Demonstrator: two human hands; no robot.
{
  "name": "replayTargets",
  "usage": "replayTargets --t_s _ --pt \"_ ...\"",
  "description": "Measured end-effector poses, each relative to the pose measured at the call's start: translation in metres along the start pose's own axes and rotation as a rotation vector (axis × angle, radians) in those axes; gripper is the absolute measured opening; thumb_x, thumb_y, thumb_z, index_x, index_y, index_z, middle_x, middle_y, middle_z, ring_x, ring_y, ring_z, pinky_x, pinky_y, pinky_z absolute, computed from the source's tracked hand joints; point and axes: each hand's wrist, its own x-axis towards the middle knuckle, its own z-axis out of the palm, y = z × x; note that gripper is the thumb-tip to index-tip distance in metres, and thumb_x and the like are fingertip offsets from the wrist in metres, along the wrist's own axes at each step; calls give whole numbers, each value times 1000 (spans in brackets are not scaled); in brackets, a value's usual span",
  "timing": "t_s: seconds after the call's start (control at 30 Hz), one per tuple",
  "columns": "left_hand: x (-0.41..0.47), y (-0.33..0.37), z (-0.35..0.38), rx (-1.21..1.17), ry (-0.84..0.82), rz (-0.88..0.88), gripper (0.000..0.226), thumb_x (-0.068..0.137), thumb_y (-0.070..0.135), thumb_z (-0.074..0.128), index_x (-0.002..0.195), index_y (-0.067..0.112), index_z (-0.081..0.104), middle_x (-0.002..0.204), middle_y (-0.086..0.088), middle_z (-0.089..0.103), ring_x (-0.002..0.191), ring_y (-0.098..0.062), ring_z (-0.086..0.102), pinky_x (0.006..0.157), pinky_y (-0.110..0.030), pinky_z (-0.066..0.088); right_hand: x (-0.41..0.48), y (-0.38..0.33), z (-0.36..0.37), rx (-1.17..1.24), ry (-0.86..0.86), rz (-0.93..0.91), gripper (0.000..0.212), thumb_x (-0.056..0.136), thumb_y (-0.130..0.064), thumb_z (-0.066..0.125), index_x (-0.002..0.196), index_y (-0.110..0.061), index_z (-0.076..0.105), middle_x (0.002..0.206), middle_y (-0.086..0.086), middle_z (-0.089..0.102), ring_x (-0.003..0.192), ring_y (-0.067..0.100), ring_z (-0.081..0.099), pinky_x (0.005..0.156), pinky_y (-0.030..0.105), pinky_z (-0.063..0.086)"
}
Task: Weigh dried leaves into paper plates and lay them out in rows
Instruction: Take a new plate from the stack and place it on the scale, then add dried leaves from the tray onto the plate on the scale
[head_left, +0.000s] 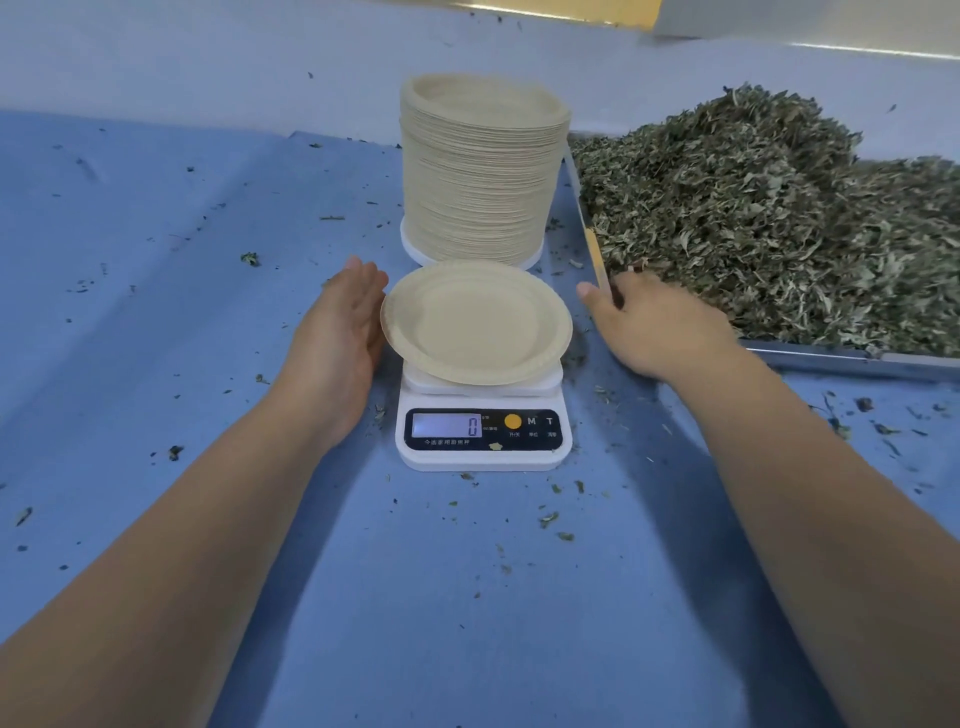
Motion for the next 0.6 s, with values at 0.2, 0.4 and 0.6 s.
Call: replayTargets --t_s 0.2,0.4,0.6 --pt "-1 -1 0 0 8 -4 59 108 48 38 158 17 34 162 4 40 146 -8 40 125 -37 28 -2 5 17 -80 213 -13 66 100 -68 20 79 -17 56 71 3 55 62 25 50 58 33 34" --pt "-3 0 1 -6 24 -6 57 108 47 40 157 17 36 161 4 41 146 -9 40 125 -37 28 -3 4 9 -43 178 -64 58 102 -62 26 87 -14 53 85 7 51 86 32 52 74 43 50" --pt "-4 0 4 -6 32 -8 56 109 45 39 157 16 37 160 4 42 145 -9 42 124 -35 30 0 2 13 -108 169 -35 65 103 -62 19 81 -14 57 79 7 57 73 31 54 67 38 43"
